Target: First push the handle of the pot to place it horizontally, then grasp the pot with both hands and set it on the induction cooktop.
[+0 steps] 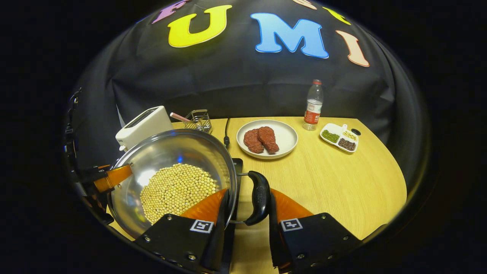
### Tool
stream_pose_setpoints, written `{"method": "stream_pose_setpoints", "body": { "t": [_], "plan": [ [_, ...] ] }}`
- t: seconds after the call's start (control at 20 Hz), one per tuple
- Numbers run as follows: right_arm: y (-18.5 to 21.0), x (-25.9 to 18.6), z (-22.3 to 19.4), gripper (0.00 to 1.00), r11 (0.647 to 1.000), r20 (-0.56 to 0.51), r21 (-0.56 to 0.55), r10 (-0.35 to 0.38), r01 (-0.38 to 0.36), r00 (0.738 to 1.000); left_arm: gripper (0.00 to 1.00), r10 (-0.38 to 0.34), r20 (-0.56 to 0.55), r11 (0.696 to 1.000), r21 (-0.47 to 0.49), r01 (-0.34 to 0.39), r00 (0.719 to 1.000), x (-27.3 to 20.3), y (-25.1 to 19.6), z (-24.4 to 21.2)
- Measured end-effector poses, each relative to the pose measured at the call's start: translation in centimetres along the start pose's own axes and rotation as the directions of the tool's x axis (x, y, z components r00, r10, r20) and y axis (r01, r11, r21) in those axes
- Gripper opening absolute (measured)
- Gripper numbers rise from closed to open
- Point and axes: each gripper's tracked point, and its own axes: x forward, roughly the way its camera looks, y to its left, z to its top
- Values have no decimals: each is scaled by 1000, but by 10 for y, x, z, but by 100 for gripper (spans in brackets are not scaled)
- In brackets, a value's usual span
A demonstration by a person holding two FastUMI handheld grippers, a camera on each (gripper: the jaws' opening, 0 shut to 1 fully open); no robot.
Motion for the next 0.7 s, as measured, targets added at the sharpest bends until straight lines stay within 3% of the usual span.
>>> {"method": "stream_pose_setpoints", "body": {
  "t": [0.05, 0.35, 0.4, 0.5, 0.6, 0.65, 0.7],
  "plan": [
    [2, 3, -1, 49, 1000, -3, 3, -2, 2, 1000, 64, -1, -6, 1000, 0, 1, 1000, 3, 3, -3],
    [2, 8, -5, 49, 1000, -14, 16, -12, 12, 1000, 63, -4, -17, 1000, -8, 4, 1000, 14, 2, -10],
    [4, 5, -6, 52, 1000, -9, 9, 5, -5, 1000, 68, -10, -8, 1000, 4, 10, 1000, 12, 0, -11],
    [0, -5, 11, 66, 999, 70, -38, 5, -2, 998, 81, -12, 64, 998, 55, 8, 998, 8, -6, 7],
    [-12, -25, 30, 99, 996, 152, -85, -19, 33, 988, 94, 40, 113, 995, 86, -50, 993, 0, -7, 22],
    [-18, -35, 41, 97, 994, 189, -102, -20, 40, 982, 100, 52, 147, 994, 87, -65, 988, -8, -10, 32],
    [-25, -44, 50, 97, 992, 228, -114, -22, 49, 973, 98, 57, 190, 994, 85, -75, 980, -20, -15, 44]
  ]
}}
